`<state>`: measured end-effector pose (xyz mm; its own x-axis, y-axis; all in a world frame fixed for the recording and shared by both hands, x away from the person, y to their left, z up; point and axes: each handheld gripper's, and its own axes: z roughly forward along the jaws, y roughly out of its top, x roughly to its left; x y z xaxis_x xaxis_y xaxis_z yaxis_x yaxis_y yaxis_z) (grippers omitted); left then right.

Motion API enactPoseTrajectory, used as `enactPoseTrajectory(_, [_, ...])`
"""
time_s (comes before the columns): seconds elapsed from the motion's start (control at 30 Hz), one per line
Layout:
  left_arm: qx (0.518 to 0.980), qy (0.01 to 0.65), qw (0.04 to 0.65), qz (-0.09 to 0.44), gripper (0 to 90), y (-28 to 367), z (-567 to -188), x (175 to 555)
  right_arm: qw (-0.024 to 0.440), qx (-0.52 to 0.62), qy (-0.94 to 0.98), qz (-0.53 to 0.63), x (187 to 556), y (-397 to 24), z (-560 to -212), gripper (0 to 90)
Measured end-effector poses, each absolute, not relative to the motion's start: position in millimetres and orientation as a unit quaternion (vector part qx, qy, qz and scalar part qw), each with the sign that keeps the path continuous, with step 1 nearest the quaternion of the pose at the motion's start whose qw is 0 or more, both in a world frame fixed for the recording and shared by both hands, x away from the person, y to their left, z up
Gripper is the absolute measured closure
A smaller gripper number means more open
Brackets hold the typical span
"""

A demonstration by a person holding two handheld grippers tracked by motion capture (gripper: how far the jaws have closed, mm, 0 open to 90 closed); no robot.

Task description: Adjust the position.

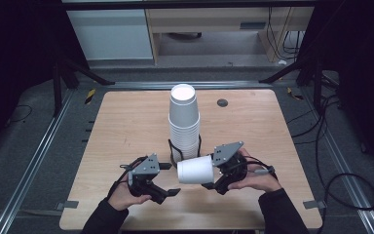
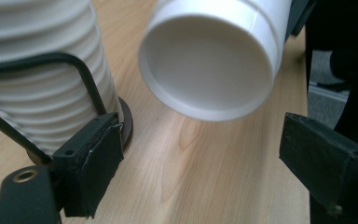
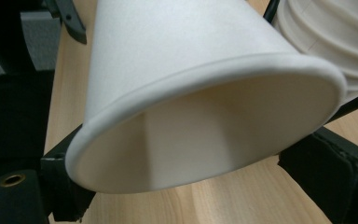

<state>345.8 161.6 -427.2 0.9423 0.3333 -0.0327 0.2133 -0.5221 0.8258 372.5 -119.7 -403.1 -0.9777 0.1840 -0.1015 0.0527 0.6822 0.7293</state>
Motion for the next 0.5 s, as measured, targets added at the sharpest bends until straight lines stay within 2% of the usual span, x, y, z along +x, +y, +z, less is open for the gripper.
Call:
enactPoseTrajectory(0.17, [0.880,0.153,0.444,0.068,11.2,156,-434,348,0.080,0.040,0.936,0.339,376,-101,-395,10.7])
enactPoseTrajectory(0.5, [0.890,0.149,0.425,0.067,11.8,152,-442,350,0.065,0.009,0.958,0.279,380,-68,-405,10.5])
